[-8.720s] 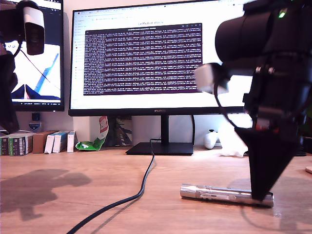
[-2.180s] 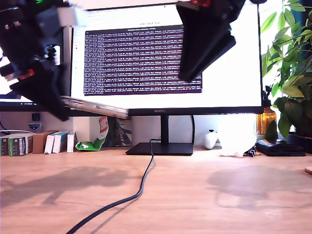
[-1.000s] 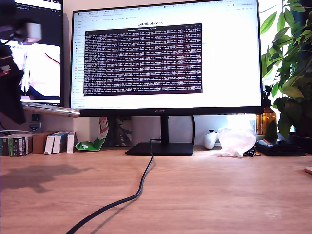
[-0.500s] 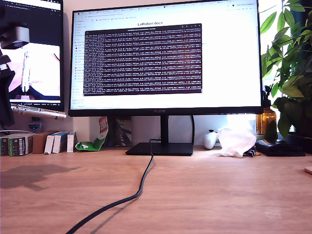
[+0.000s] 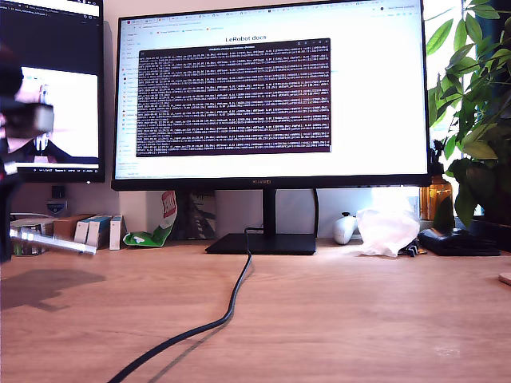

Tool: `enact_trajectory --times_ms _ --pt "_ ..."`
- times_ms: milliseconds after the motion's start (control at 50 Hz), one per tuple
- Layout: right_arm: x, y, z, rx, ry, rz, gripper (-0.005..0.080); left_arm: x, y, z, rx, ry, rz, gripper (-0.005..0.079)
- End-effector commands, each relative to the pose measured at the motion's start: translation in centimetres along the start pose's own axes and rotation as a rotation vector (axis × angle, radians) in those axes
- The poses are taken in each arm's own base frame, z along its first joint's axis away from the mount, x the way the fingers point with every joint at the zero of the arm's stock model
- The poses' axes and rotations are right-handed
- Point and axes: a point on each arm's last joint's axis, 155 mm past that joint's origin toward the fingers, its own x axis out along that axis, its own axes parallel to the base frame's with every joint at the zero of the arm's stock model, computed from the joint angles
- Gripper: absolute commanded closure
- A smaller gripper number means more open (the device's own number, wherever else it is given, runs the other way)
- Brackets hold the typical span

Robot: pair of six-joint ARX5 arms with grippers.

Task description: Pick the metallic laser pointer with your right arm, pass it to your left arm, then place it down to the left side of the table

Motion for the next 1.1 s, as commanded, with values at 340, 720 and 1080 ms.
enact_trajectory --times_ms 340,720,1080 --pt "0.2 0.2 -2.0 -0.011 0.065 -0.004 0.0762 2.2 0.4 -1.0 -0.037 0.125 -0.041 0.0766" --pt "0.2 0.2 -2.0 -0.012 0.066 -0.003 0.0762 2.2 0.4 -1.0 -0.036 0.133 -0.041 0.0435" --pt "0.2 0.3 -2.5 -0.017 0.086 0.002 0.0762 -1.0 -0.3 0.8 -0.044 0.134 -0.073 0.0438"
